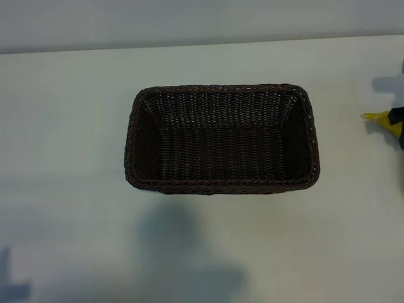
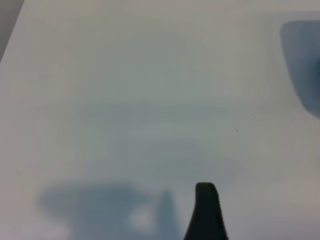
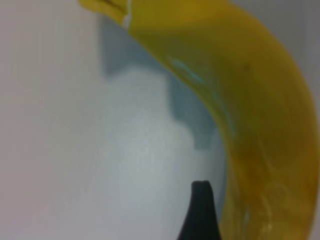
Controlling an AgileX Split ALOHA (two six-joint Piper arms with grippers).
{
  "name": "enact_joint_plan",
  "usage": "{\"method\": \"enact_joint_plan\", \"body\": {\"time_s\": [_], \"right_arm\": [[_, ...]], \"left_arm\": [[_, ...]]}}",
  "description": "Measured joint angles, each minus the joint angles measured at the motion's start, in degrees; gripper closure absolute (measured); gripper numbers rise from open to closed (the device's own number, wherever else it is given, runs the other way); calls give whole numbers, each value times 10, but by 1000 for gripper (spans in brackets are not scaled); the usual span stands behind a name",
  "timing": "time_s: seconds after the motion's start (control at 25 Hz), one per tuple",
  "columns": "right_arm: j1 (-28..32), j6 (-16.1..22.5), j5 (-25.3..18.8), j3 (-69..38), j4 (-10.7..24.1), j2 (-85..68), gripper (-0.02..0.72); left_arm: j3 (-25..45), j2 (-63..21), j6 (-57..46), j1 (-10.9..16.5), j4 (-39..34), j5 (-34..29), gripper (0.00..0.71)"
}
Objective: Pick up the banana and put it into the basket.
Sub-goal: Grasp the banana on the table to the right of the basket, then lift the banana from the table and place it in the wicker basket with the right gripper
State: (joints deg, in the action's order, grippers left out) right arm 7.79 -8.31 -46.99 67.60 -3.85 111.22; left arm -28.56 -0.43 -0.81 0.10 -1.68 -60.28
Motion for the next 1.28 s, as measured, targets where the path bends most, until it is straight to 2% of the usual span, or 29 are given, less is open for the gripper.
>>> {"method": "enact_joint_plan", "body": {"time_s": [0.4,0.48,0.64,0.84,0.96,1.2,1.28], "right_arm": [[0,0,13,0,1,27,122],[0,0,13,0,1,27,147],[0,0,13,1,1,28,278],[0,0,-1,6,2,28,279],[0,0,-46,28,1,17,279],[0,0,-177,142,1,-47,279],[0,0,-207,179,1,-62,279]], "left_arm": [[0,0,0,0,0,0,136],[0,0,0,0,0,0,136],[0,0,0,0,0,0,136],[0,0,0,0,0,0,136],[0,0,0,0,0,0,136],[1,0,-2,0,0,0,136],[1,0,-2,0,0,0,136]]}}
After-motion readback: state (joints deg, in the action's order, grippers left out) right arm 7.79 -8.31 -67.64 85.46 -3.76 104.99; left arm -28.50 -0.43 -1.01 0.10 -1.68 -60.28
